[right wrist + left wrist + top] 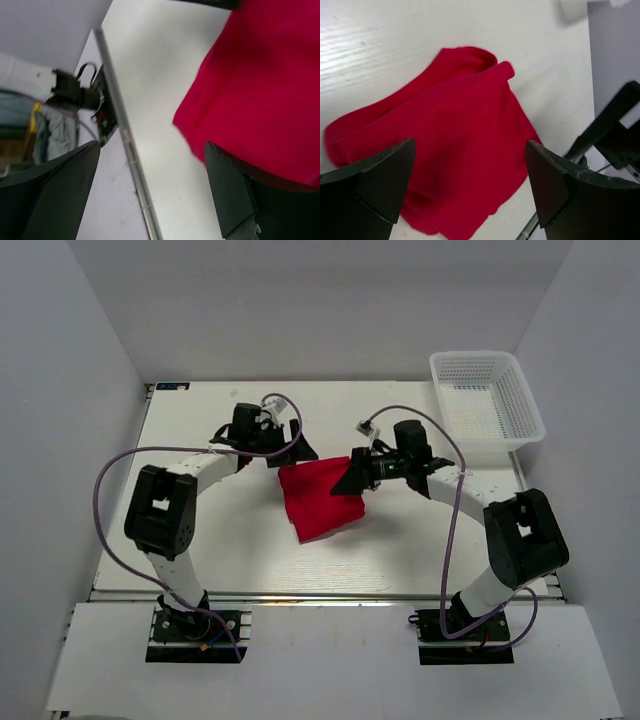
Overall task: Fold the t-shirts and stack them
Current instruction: Fold the long partially folded tshirt into a neat square, then smooth out wrinkles on the folded tshirt, then put the neatly folded tshirt into the corner of the board with the left arm
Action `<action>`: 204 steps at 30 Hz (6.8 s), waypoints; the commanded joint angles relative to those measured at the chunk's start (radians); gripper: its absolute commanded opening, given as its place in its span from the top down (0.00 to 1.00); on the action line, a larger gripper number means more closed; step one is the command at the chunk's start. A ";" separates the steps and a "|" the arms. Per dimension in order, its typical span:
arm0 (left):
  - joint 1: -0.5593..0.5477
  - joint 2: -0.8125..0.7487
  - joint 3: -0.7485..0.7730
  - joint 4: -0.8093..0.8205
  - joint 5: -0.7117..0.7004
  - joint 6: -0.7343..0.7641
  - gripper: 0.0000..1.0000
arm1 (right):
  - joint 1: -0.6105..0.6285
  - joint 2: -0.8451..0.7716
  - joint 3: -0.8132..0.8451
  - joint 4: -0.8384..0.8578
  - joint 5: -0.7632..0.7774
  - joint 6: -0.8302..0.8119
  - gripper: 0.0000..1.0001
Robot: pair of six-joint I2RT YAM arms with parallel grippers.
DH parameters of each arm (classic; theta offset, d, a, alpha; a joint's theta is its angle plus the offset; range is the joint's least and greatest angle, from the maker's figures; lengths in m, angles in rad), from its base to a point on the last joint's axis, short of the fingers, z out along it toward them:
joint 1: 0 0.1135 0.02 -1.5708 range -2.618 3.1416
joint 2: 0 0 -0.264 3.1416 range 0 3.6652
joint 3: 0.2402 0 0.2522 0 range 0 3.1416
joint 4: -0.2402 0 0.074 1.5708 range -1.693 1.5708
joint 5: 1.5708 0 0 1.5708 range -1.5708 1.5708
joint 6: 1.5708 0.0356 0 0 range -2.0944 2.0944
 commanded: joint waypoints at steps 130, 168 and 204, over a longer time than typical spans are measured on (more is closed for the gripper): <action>-0.023 0.314 0.497 -0.606 -1.237 0.484 1.00 | -0.072 -0.726 -0.383 -0.291 0.762 0.003 0.10; 0.398 0.835 1.162 -0.152 -1.437 0.980 0.82 | -0.072 -0.346 -0.165 -0.233 0.667 -0.006 0.10; 0.055 -0.326 0.000 -0.260 -0.565 0.182 0.00 | -0.072 -0.703 -0.454 -0.223 0.608 0.005 0.10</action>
